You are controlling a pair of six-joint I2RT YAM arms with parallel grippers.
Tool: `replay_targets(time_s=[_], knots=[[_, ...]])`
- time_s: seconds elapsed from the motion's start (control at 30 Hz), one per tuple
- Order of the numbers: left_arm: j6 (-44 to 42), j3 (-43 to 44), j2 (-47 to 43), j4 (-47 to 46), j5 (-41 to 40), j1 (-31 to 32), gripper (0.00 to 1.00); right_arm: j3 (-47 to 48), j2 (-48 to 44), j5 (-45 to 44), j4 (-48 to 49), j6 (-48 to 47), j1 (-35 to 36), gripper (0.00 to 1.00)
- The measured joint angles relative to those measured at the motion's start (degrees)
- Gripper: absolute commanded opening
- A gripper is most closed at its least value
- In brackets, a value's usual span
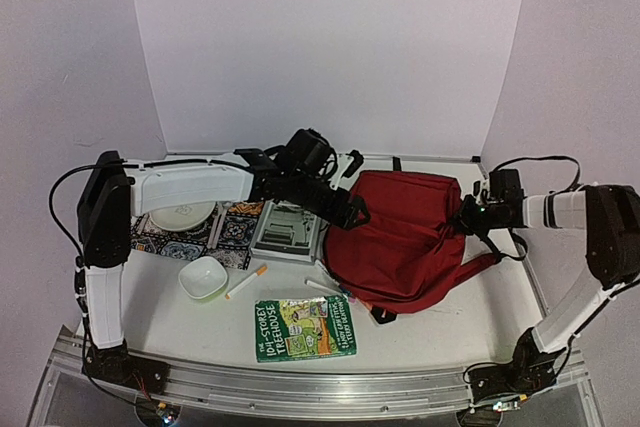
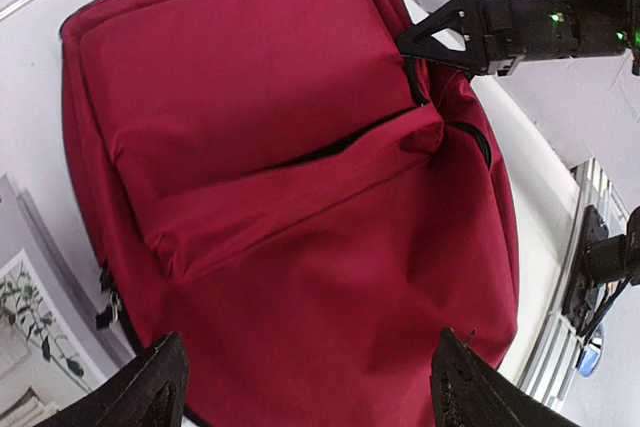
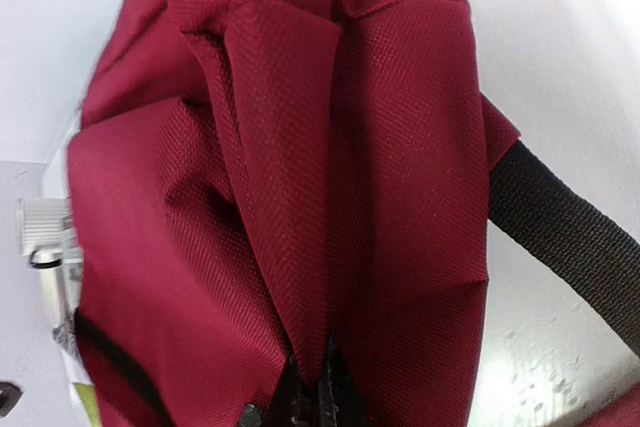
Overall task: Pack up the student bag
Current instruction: Pick up the book from the student bag, then pick up the lower front pocket of the student bag.
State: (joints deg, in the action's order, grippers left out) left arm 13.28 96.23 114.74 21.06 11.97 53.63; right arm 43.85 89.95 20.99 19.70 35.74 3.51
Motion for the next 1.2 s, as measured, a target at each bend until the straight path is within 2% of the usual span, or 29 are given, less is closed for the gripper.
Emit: replay_targets(time_s=[0.27,0.6,1.2], knots=[[0.49,9.26,5.29,0.03,3.12,0.0,0.76,-0.02,-10.6,5.43,-0.94,1.77,0.19,0.0],[3.31,21.06,12.35,-0.09,8.73,1.21,0.57,0.01,-17.11,9.55,-1.66,4.83,1.84,0.0],[3.21,26.79,15.56,-0.7,14.36,3.69,0.48,5.7,-18.6,9.57,-2.61,3.98,11.15,0.0]])
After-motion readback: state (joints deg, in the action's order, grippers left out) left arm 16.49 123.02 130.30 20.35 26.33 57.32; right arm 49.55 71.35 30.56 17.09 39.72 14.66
